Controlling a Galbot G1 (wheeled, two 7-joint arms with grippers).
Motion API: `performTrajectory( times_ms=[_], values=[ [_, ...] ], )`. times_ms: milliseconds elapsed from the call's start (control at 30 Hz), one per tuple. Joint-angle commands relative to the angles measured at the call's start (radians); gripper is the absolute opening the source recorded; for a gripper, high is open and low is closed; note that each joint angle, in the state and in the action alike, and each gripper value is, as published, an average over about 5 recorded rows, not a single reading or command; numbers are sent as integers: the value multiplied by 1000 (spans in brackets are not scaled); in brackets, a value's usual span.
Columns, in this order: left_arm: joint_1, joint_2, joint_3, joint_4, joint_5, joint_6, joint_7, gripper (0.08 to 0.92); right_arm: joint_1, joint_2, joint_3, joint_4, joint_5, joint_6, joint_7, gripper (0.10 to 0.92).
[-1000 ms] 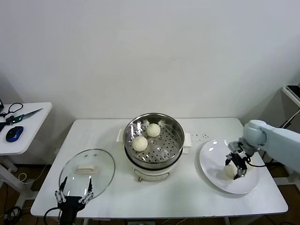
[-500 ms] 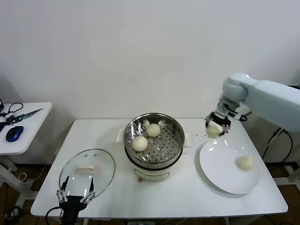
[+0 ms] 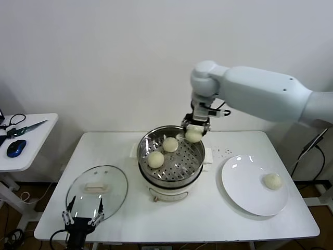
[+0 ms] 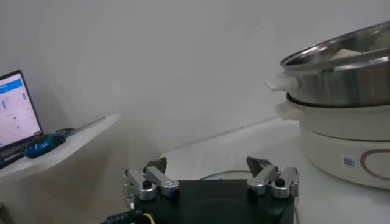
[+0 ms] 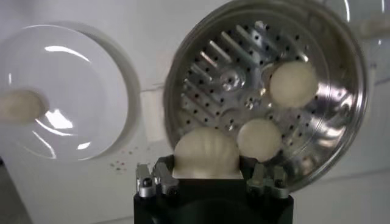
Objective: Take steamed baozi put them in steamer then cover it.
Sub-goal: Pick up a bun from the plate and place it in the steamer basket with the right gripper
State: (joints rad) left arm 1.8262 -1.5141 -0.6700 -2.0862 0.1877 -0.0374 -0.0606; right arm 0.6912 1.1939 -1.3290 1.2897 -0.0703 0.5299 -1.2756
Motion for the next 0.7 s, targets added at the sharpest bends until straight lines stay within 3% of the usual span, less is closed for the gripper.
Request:
performTrajectory(
  times_ms=[33, 700],
  values=[
    [0, 1, -1, 6, -4, -2, 0, 823, -67, 156, -19, 5, -5, 38, -6, 696],
    [-3, 3, -12, 29, -19, -7, 0, 823, -167, 155, -41, 30, 4, 14, -6, 700]
  ],
)
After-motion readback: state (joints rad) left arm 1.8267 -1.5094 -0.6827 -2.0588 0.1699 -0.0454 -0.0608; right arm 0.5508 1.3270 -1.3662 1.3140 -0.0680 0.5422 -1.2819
